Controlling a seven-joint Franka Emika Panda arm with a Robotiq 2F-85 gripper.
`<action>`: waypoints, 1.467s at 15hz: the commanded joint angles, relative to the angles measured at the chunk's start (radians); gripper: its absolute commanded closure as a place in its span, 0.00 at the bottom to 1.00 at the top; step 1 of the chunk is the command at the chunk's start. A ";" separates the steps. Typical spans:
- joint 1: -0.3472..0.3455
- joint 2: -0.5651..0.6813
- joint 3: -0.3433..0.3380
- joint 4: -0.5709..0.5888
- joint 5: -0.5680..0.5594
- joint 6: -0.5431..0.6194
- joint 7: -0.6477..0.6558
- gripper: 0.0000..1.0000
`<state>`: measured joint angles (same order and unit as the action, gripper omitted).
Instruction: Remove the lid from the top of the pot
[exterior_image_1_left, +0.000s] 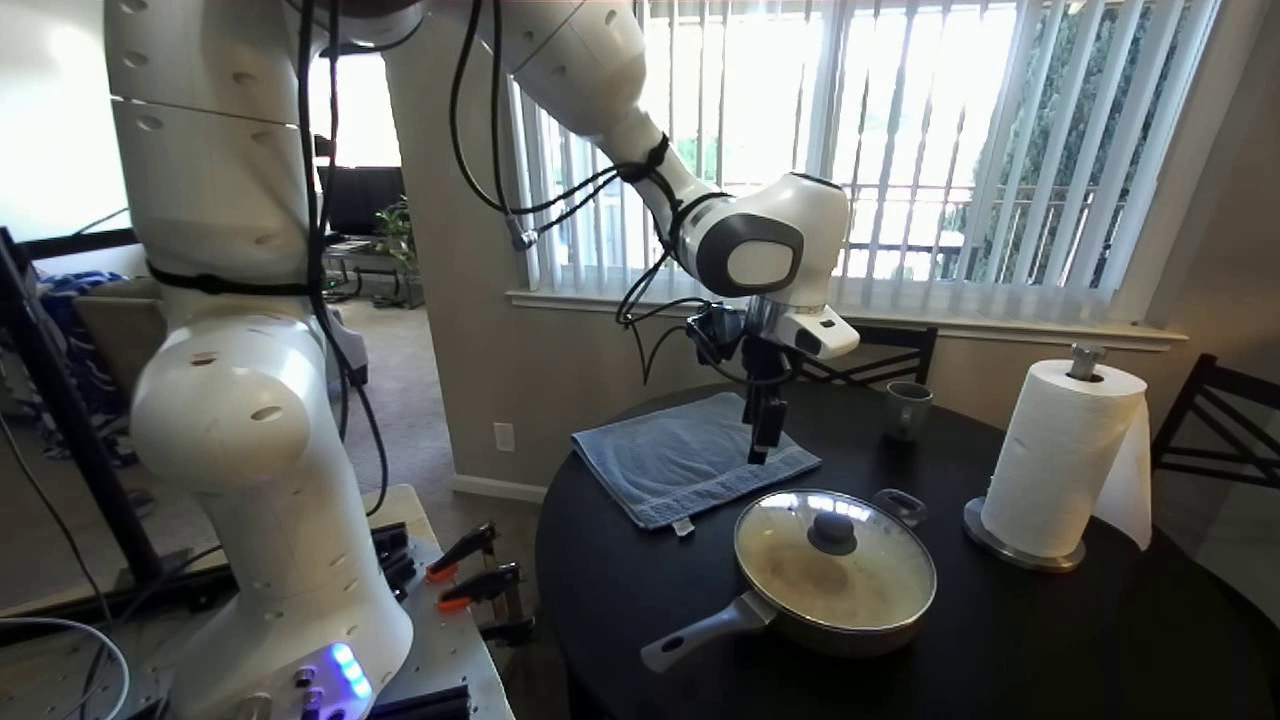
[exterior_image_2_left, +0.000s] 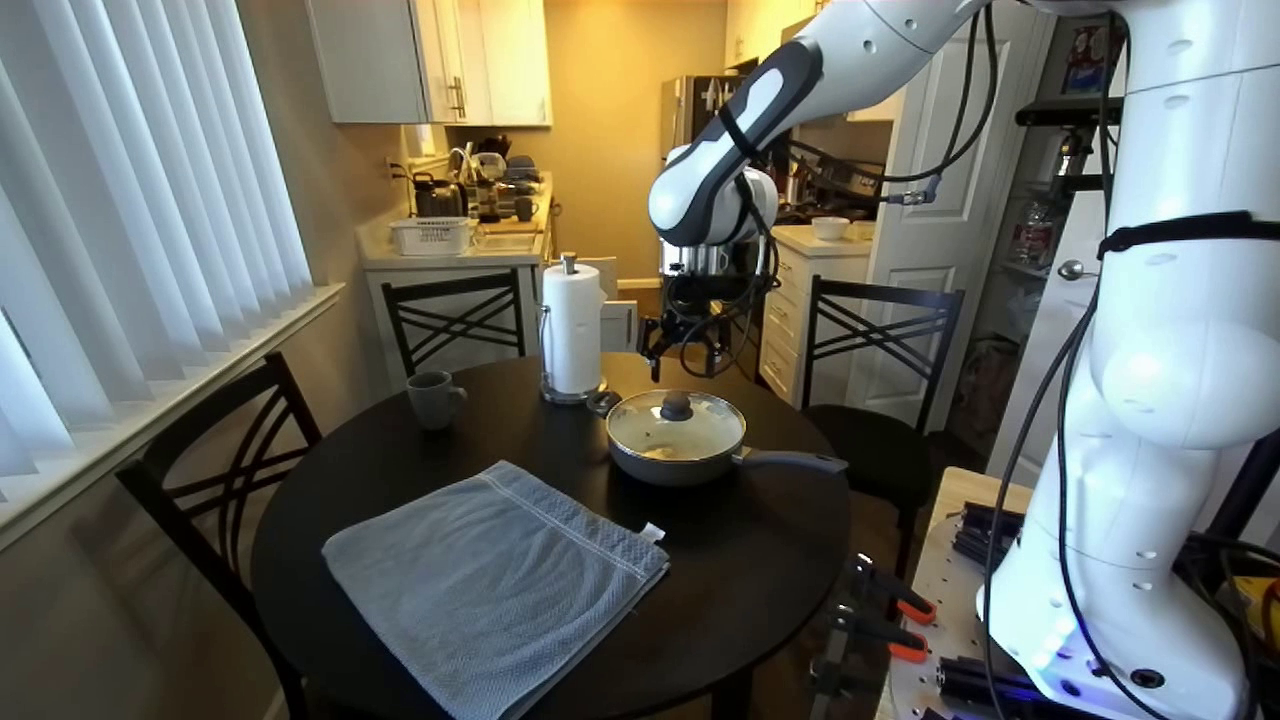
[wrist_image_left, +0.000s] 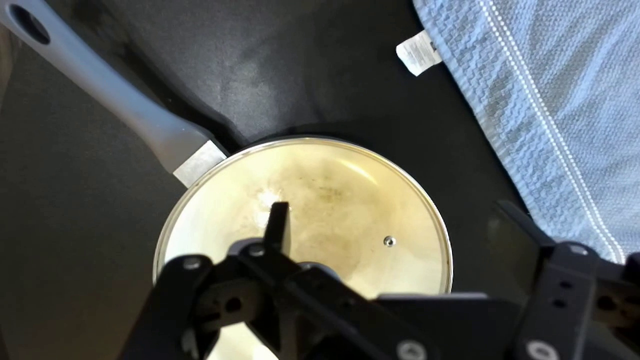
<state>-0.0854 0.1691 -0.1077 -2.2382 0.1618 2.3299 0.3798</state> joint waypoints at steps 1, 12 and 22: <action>-0.011 0.048 -0.015 0.049 0.011 -0.020 0.004 0.00; -0.057 0.351 -0.053 0.343 0.050 -0.154 0.013 0.00; -0.122 0.461 -0.054 0.420 0.191 -0.133 0.022 0.00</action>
<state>-0.2038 0.6172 -0.1686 -1.8285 0.3191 2.1791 0.3825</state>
